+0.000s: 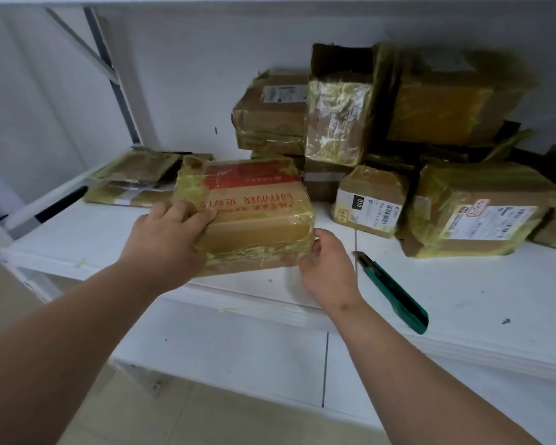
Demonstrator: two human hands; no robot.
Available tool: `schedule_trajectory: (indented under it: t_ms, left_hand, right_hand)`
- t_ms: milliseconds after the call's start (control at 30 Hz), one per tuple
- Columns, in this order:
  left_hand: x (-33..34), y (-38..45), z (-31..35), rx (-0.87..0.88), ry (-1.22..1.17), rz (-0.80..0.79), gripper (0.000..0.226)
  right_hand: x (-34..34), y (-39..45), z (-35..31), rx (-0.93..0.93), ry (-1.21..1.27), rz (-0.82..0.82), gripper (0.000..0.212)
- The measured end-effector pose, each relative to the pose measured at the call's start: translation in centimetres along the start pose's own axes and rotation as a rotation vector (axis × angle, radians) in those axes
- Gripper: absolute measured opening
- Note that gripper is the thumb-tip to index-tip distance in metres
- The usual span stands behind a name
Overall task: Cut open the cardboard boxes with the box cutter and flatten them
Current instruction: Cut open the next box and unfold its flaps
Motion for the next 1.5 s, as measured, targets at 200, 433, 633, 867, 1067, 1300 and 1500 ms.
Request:
schedule_trajectory:
  t_ms: [200,433,633,867,1067,1300,1500]
  left_hand:
    - [0.6,-0.2,0.6,-0.019,0.030,0.023,0.086]
    - [0.7,-0.3,0.9,0.006,0.115,0.052,0.095]
    - [1.2,-0.4,0.6,0.015,0.179,0.066,0.102]
    - [1.4,-0.9,-0.2,0.023,0.230,0.086,0.097]
    - [1.2,0.1,1.4,0.081,0.207,0.009,0.091]
    - [-3.3,2.3,-0.9,0.032,-0.358,-0.205,0.038]
    - [-2.9,2.5,-2.7,-0.070,-0.524,-0.066,0.033]
  right_hand:
    - [0.8,0.2,1.9,0.218,0.292,0.103,0.022]
    - [0.2,0.4,1.6,0.297,0.337,0.154,0.025]
    - [0.1,0.1,0.8,0.304,0.363,0.119,0.024]
    - [0.2,-0.1,-0.5,0.324,0.396,0.043,0.020]
    - [0.0,-0.5,0.8,0.504,0.612,0.002,0.024]
    - [-3.2,-1.4,1.6,0.443,0.931,0.242,0.024]
    - [0.3,-1.1,2.2,0.295,0.286,0.175,0.064]
Point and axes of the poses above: each hand's wrist, its own y-axis towards the middle knuckle, its own x-axis out of the palm, z = x × y, the point moved 8 cm from there along y, towards the middle knuckle, and after that the axes turned 9 degrees about x, right-handed, at the moved point
